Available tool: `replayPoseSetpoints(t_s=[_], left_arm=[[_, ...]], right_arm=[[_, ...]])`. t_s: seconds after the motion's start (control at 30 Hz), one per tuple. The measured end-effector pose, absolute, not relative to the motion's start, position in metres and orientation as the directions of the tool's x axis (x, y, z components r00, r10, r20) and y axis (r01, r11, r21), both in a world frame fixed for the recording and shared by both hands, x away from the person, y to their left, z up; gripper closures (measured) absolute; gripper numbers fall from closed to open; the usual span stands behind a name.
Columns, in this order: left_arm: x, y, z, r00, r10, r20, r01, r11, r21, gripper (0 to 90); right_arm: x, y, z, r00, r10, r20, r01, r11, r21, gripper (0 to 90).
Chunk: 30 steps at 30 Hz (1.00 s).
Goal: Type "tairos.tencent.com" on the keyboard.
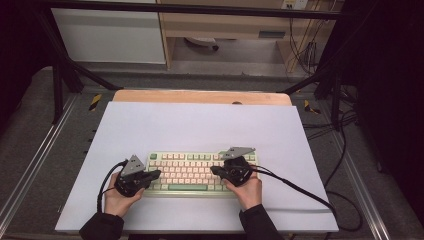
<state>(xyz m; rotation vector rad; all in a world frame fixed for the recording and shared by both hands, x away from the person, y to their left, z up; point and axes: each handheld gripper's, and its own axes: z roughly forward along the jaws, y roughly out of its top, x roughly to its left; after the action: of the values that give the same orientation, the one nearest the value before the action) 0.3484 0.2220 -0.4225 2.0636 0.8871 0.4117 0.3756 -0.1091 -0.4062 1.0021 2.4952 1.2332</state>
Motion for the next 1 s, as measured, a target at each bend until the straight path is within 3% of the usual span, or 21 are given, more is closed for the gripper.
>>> replayPoseSetpoints(t_s=[1.0], left_arm=[[0.363, 0.195, -0.422, 0.7, 0.713, -0.027, 0.461, -0.423, 0.78, 89.5]], right_arm=[[0.358, -0.138, -0.414, -0.753, 0.638, 0.16, 0.505, 0.405, 0.762, 90.0]])
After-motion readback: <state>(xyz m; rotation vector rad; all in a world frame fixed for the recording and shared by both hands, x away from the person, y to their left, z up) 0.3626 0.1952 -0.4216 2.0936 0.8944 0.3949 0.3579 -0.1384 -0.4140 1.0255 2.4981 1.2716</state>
